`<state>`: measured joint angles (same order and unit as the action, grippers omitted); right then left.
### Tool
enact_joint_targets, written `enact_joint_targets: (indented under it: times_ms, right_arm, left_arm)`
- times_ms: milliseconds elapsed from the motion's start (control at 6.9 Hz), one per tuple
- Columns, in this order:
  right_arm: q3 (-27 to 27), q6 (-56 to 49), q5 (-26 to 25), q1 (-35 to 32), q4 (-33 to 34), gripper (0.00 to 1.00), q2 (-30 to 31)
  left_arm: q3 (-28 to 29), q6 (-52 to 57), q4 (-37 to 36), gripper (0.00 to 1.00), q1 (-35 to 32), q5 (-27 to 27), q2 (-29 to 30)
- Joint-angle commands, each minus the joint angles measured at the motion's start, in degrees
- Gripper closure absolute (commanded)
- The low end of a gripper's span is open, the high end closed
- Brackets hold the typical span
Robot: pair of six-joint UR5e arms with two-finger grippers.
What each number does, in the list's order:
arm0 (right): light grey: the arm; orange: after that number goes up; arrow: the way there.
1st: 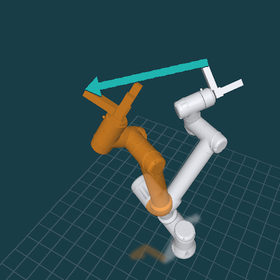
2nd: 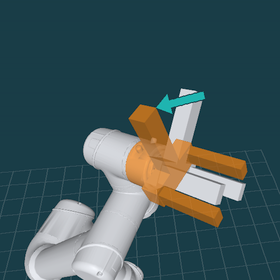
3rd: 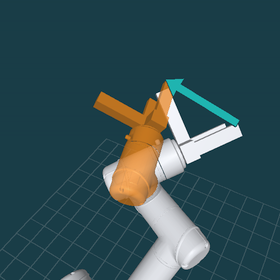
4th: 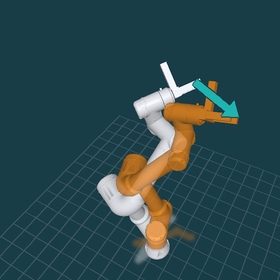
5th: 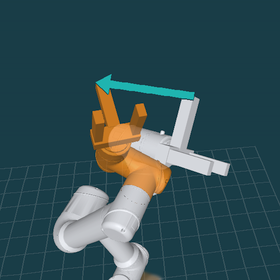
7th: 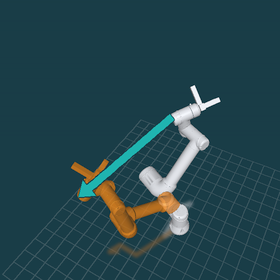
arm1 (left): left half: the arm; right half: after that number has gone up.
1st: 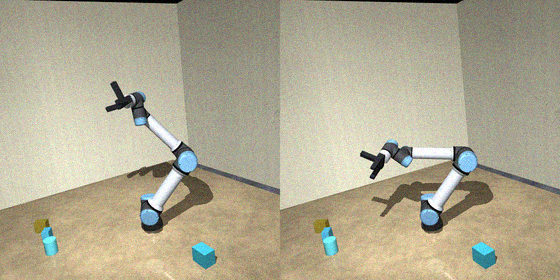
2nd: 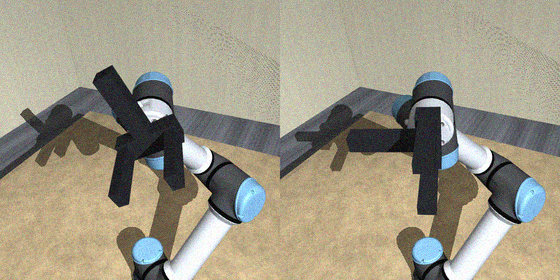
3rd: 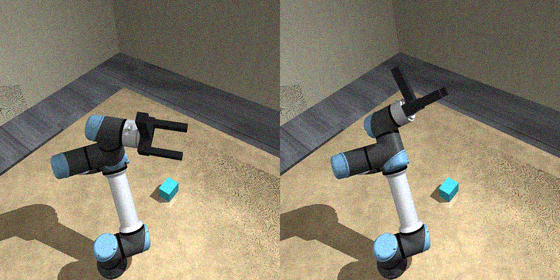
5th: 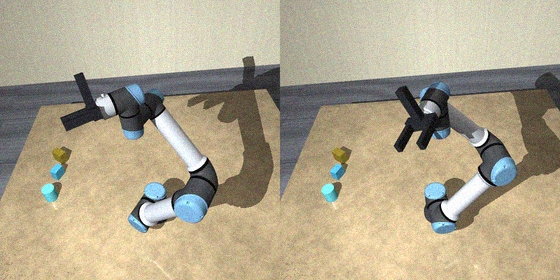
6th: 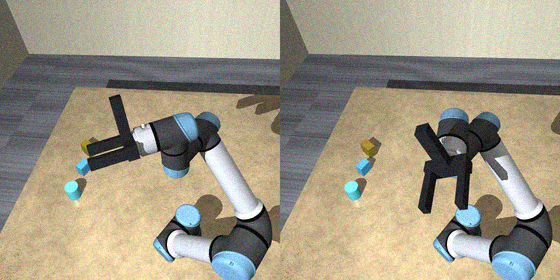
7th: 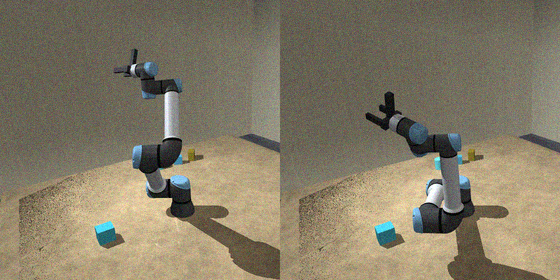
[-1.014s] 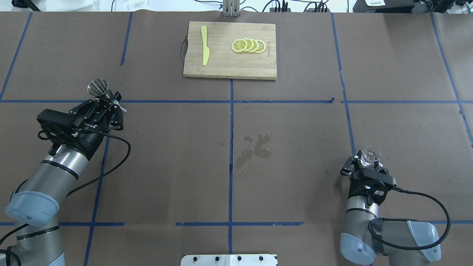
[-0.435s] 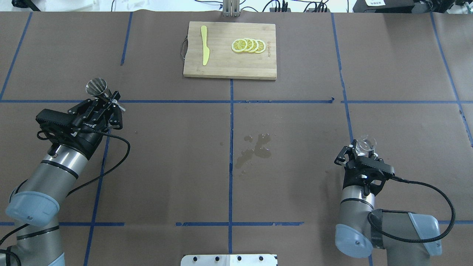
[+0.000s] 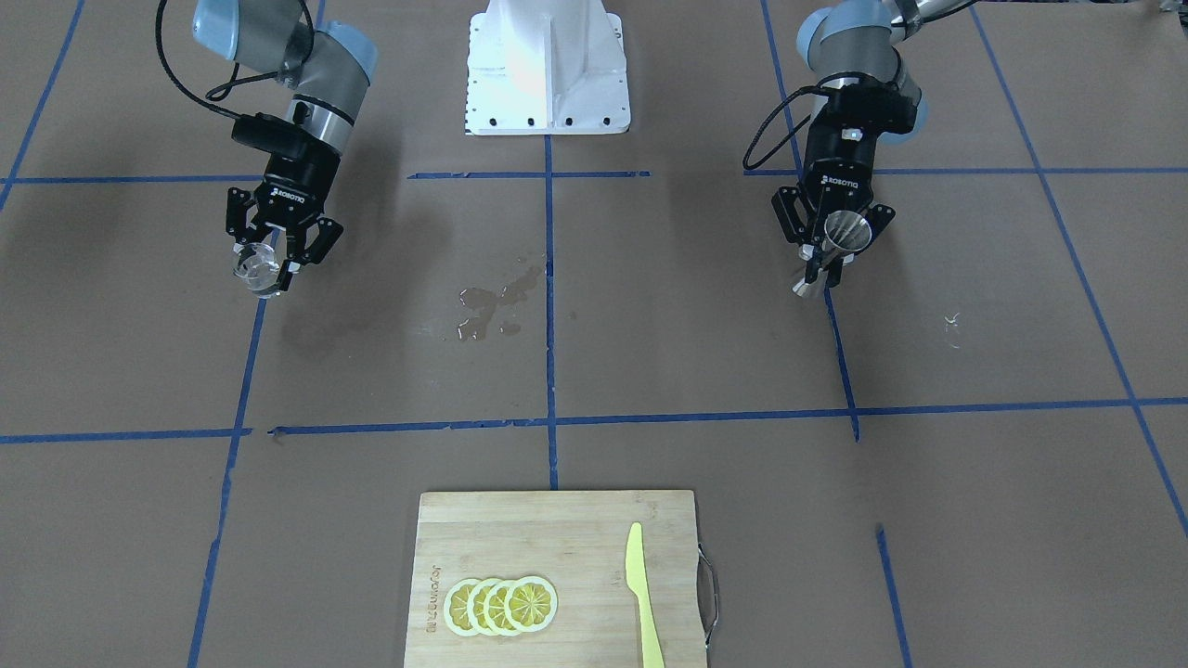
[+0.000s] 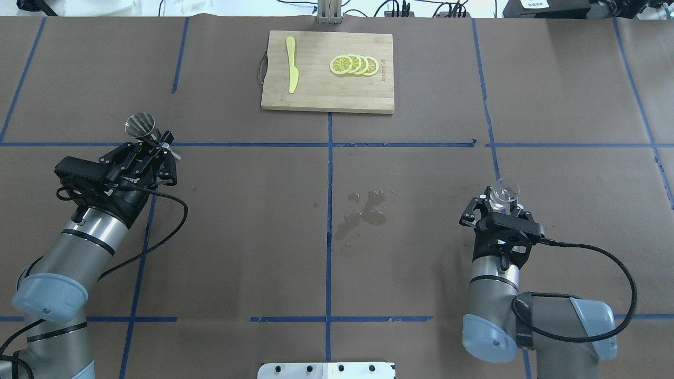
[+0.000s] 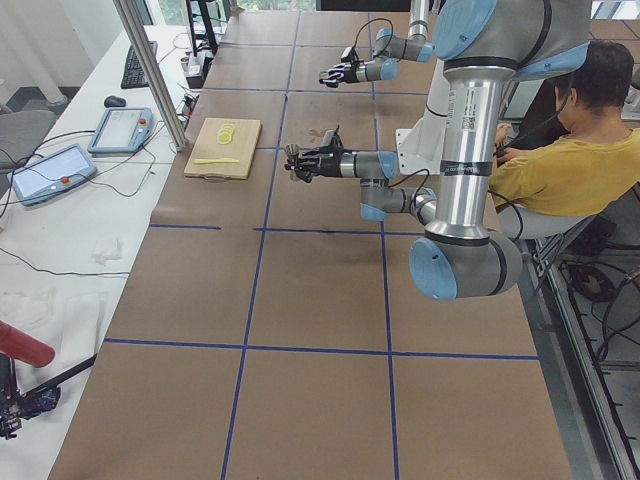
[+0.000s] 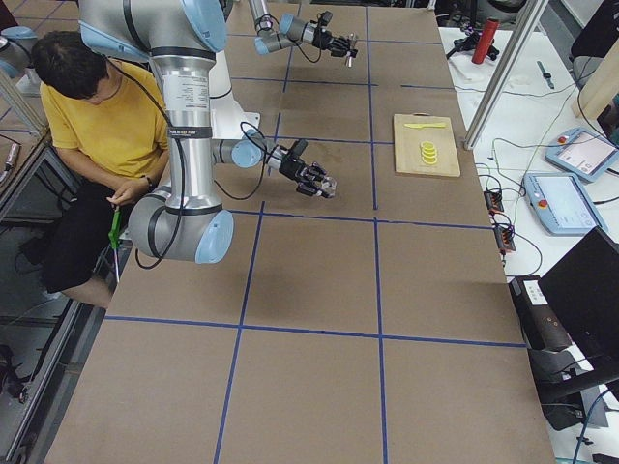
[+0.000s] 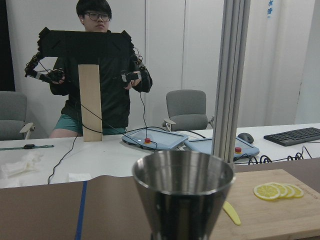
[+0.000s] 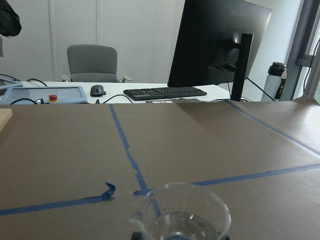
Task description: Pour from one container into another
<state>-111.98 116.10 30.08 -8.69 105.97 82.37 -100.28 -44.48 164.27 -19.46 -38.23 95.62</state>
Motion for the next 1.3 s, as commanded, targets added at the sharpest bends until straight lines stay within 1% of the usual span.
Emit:
enact_joint_targets:
  times_ms: [0, 145, 290, 580, 724, 869, 1014, 1159]
  right_arm:
    - [-0.1, -5.1, -0.3, -0.9, -0.1, 0.97, -5.4]
    - [-0.8, -5.3, -1.8, -1.1, -0.1, 0.97, -6.4]
    - [-2.5, -6.3, -1.9, -0.9, -0.1, 0.97, -6.8]
    - [-3.9, -10.9, -2.0, -0.9, -0.2, 0.97, -9.5]
    - [-4.5, -13.6, -2.0, -0.9, -0.2, 0.97, -10.4]
    - [-6.0, -16.8, -2.0, -0.8, -1.5, 0.97, -10.3]
    - [-6.4, -20.9, -2.0, -0.9, -6.4, 0.97, -10.4]
    - [-6.4, -25.3, -2.6, -0.7, -10.4, 0.97, -10.1]
  left_arm:
    - [0.6, 0.1, 0.0, 1.00, 0.3, 0.0, 0.4]
    - [2.2, 0.1, -0.1, 1.00, 0.4, 0.0, 3.0]
    - [3.7, 0.1, -0.1, 1.00, 0.4, 0.0, 5.2]
    - [3.8, 0.9, -0.1, 1.00, 1.6, -0.5, 7.3]
    - [4.3, 0.9, -0.3, 1.00, 2.3, -1.7, 9.2]
    - [5.3, 1.4, -0.1, 1.00, 3.2, -5.4, 10.0]
    - [5.4, 7.4, 0.1, 1.00, 3.3, -7.3, 10.3]
    - [5.3, 14.4, 1.2, 1.00, 4.8, -10.3, 11.4]
